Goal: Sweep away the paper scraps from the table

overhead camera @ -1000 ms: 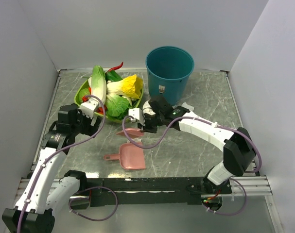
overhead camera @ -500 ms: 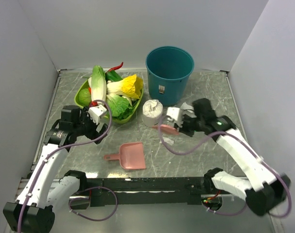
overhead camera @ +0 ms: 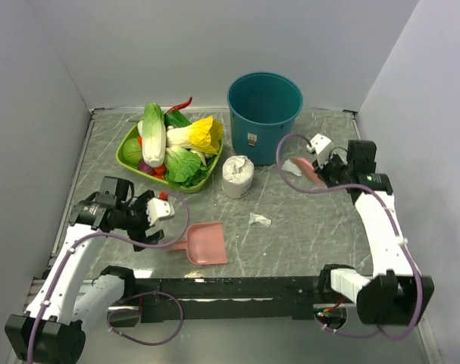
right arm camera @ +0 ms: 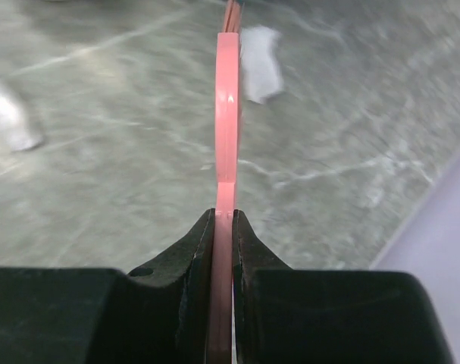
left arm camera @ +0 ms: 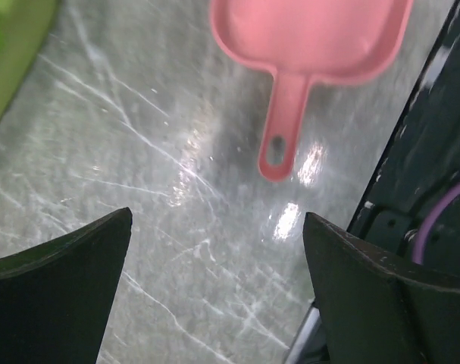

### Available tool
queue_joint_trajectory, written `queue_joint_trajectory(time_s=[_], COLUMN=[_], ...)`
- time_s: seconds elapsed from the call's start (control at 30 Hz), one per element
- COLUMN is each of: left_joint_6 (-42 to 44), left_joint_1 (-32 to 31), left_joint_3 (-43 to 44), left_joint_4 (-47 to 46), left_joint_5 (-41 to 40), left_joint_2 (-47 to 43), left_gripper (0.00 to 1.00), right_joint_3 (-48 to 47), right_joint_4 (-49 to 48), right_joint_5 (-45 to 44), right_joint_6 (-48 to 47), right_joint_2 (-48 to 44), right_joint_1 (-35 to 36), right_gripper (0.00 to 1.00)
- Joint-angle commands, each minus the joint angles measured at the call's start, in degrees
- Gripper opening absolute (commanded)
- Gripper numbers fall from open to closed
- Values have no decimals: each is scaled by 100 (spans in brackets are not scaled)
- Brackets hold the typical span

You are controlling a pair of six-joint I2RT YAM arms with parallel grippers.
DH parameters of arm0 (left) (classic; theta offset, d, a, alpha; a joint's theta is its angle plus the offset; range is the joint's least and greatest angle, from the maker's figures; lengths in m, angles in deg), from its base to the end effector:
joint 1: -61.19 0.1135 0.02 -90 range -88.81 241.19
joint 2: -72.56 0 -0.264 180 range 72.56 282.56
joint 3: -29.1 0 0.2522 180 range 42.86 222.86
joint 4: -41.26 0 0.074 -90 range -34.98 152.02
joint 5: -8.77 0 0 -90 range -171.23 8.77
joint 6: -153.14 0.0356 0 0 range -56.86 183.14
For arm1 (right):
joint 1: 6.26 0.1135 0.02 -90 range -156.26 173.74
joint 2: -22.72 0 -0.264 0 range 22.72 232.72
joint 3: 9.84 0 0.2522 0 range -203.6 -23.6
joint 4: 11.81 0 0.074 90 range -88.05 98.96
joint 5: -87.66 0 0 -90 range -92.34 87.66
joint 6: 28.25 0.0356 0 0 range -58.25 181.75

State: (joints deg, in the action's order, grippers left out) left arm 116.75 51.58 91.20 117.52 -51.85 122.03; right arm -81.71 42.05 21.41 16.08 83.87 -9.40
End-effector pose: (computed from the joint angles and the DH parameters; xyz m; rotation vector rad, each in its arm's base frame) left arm 0.1363 -0.0408 0.2752 1.4432 2.0516 -0.3888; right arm 0.2186 0.0024 0.3188 -1.0017 2.0116 0.0278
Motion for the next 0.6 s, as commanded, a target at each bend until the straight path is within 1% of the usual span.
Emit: queue_joint_trajectory(time_s=[0.0, 0.03, 0.1, 0.17, 0.23, 0.3, 0.4, 0.5, 0.57], left_joint_6=[1196, 1266, 1223, 1161, 1135, 1056, 950, 713, 538], left_joint_1=[-6, -15, -76, -129, -261, -444, -726, -1086, -1279], left_joint_3=[-552, -649, -799, -808, -703, -528, -535, -799, -992], left_joint_4=[97, -9, -421, -581, -564, -459, -467, -774, -1072], left_joint_5=[-205, -223, -223, -179, -39, 58, 103, -134, -222], left_joint_2=[-183, -184, -79, 88, 430, 746, 932, 854, 740], left_gripper=[99, 99, 99, 99, 96, 92, 91, 90, 90], right_joint_3=[-166, -253, -420, -482, -587, -640, -509, -229, 9], right_joint_4=[-1538, -1949, -2259, -2655, -2796, -2814, -2596, -2103, -1910], right_joint_5=[-738, -827, -976, -1021, -1056, -1083, -978, -863, -706], right_joint_6=[331, 383, 331, 68, -308, -521, -838, -1084, -1163], right_joint_2=[660, 827, 1328, 1740, 1997, 2270, 2349, 2174, 1823], right_joint_1=[-55, -55, -47, -29, 14, 67, 146, 287, 576], right_gripper=[0, 0, 0, 0, 0, 0, 0, 0, 0])
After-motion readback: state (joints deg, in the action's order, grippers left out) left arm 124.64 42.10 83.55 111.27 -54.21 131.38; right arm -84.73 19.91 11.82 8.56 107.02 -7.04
